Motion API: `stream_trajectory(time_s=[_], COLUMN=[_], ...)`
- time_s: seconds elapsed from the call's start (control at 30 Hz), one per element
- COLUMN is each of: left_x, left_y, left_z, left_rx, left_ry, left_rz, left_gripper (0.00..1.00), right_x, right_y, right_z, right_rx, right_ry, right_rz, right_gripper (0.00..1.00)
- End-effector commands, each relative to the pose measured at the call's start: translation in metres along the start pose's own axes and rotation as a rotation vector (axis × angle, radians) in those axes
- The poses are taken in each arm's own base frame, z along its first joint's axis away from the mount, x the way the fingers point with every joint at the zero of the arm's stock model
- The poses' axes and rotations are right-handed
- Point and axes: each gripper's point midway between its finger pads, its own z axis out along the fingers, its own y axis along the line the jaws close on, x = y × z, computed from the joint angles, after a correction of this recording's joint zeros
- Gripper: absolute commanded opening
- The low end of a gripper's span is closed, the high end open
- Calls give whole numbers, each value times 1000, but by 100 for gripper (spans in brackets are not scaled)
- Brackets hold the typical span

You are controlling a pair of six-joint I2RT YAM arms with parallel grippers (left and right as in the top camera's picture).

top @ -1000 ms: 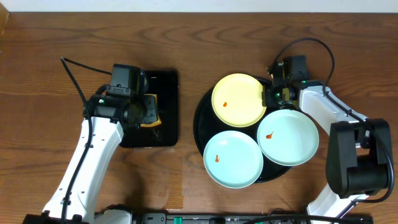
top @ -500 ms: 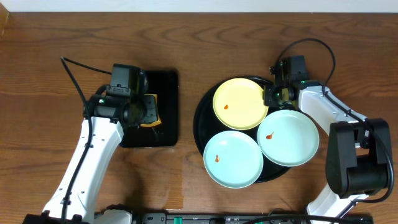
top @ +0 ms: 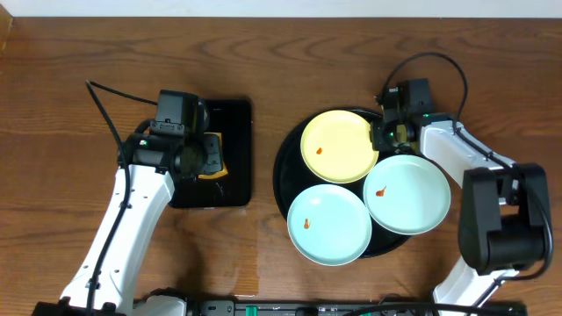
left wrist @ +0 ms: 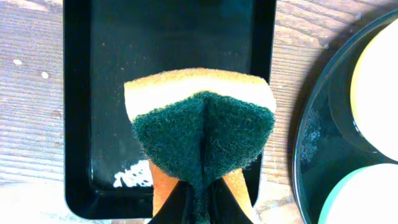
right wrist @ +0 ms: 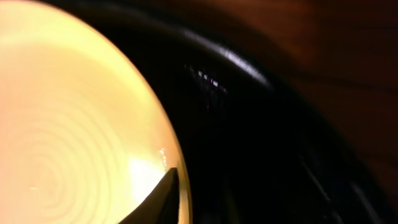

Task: Clean dirty plates on tray and stack at the side
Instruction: 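Move the right gripper to the yellow plate rim and grip it, then scrub the yellow plate with the sponge in the left gripper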

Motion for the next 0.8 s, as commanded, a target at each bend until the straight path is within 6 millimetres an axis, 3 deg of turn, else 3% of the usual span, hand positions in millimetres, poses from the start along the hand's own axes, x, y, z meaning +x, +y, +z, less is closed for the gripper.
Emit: stream_trajectory(time_s=[0.0,0.1,0.3,0.77], left_x=[-9,-9,-5,8], left_y=[-2,-2,4,22], left_z=[-8,-8,8,106], left_rx=[7,6,-31,-118], left_ry=[-34,-32,17,189], left_rz=[-11,-10,-7,-13], left_gripper=[8,8,7,8], right_x=[6,8,7,9], right_y=[4,0,-2,-1], right_z=[11,13,12,12], right_rx=[-21,-4,-1,-1], right_ry=[32,38,36,42], right_rz=[-8,59,115,114], right_gripper=[11,1,1,1])
